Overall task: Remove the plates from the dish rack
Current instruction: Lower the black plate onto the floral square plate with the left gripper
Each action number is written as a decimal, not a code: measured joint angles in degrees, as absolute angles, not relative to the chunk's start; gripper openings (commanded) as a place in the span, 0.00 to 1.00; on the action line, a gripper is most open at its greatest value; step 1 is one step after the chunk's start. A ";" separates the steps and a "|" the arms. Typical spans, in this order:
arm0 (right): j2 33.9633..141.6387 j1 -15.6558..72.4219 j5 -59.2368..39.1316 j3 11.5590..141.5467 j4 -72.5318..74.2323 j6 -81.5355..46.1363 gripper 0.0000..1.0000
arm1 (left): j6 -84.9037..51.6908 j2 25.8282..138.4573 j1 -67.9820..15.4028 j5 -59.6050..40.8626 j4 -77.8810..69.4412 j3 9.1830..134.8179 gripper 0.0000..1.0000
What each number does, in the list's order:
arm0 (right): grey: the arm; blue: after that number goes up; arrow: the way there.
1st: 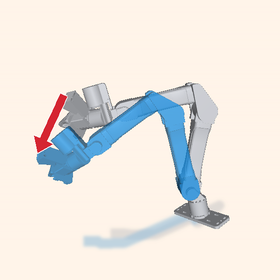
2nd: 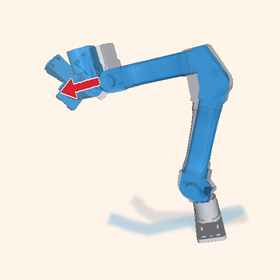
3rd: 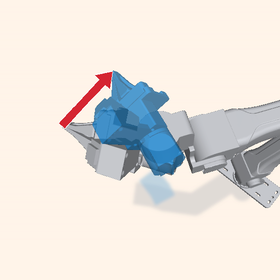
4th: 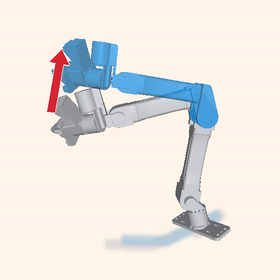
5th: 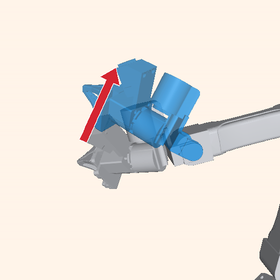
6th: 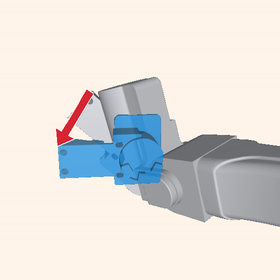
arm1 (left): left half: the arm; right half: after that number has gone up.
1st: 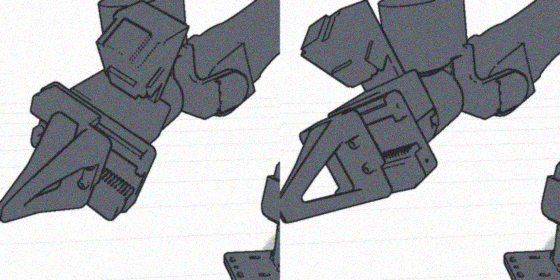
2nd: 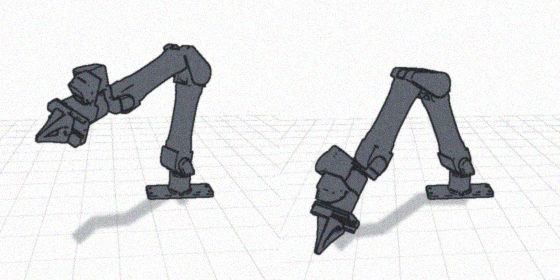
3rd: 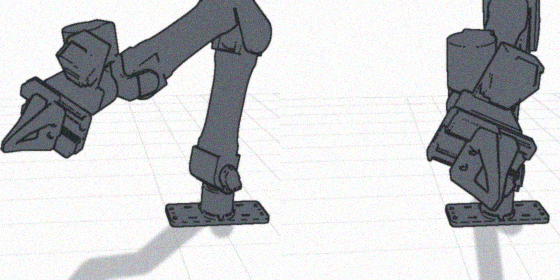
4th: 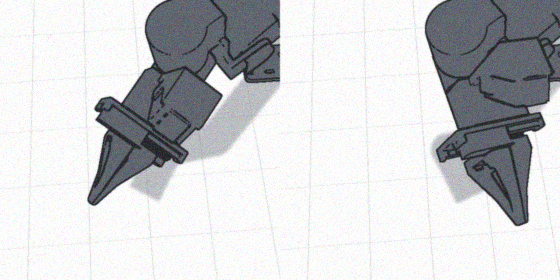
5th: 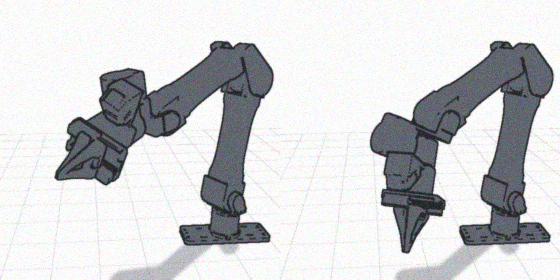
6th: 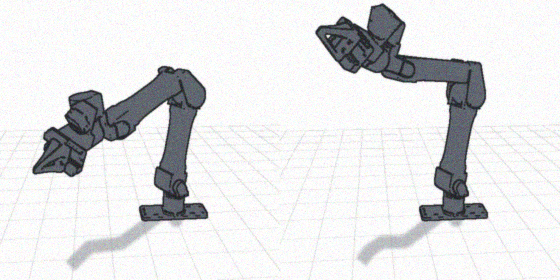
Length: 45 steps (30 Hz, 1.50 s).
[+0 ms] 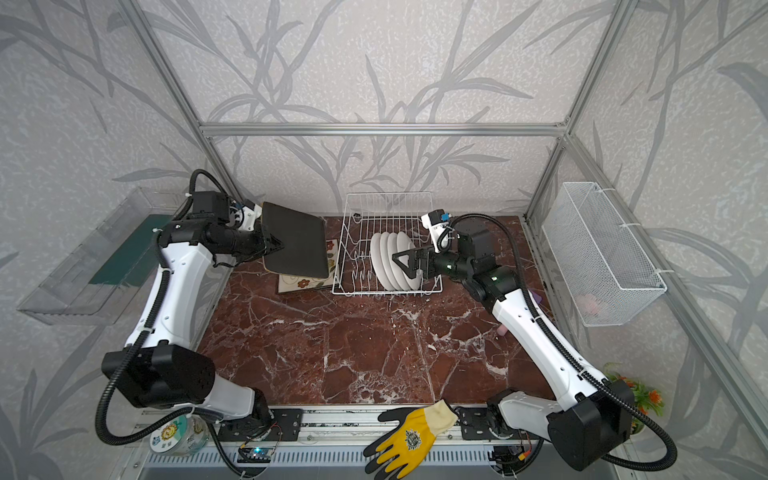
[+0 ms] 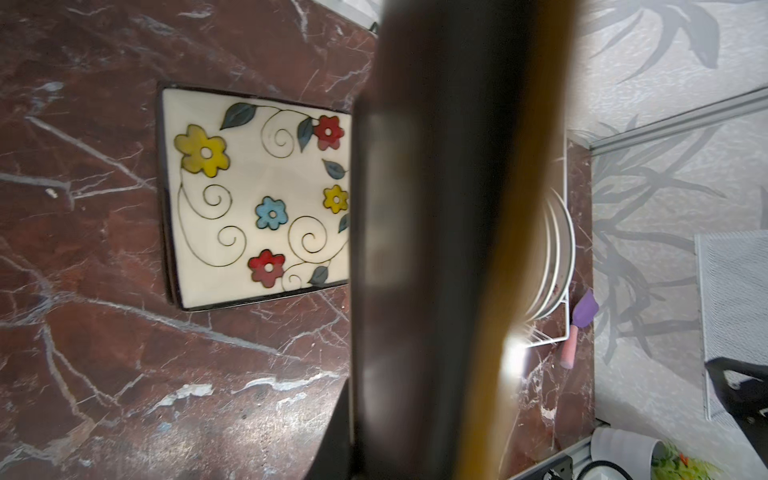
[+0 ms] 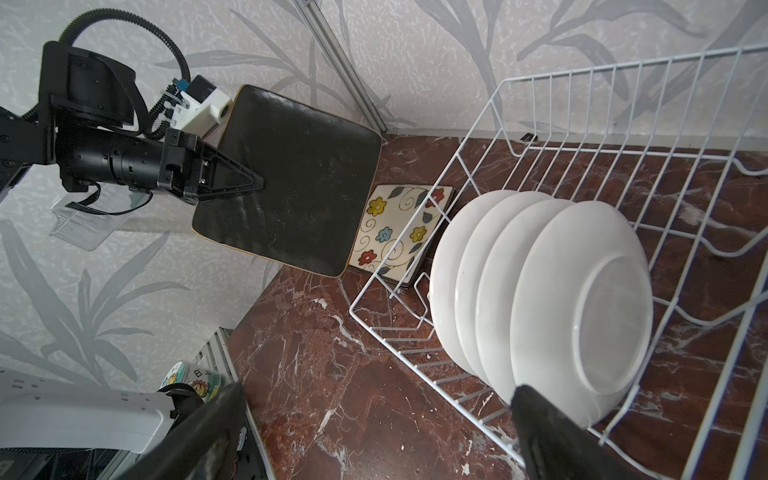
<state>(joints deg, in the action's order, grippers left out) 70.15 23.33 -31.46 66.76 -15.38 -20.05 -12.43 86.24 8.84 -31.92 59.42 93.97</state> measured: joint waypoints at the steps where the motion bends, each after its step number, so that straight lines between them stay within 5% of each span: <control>1: 70.15 23.33 -31.40 66.76 -15.38 -20.05 0.99 | -12.36 86.24 9.32 -31.48 59.20 93.56 0.00; 45: 71.11 25.23 -28.91 66.76 -14.87 -20.29 0.99 | -11.55 106.15 13.58 -39.83 41.36 87.83 0.00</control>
<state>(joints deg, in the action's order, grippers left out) 71.11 25.23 -28.91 66.76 -14.87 -20.29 -11.55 106.15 13.58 -39.83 41.36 87.83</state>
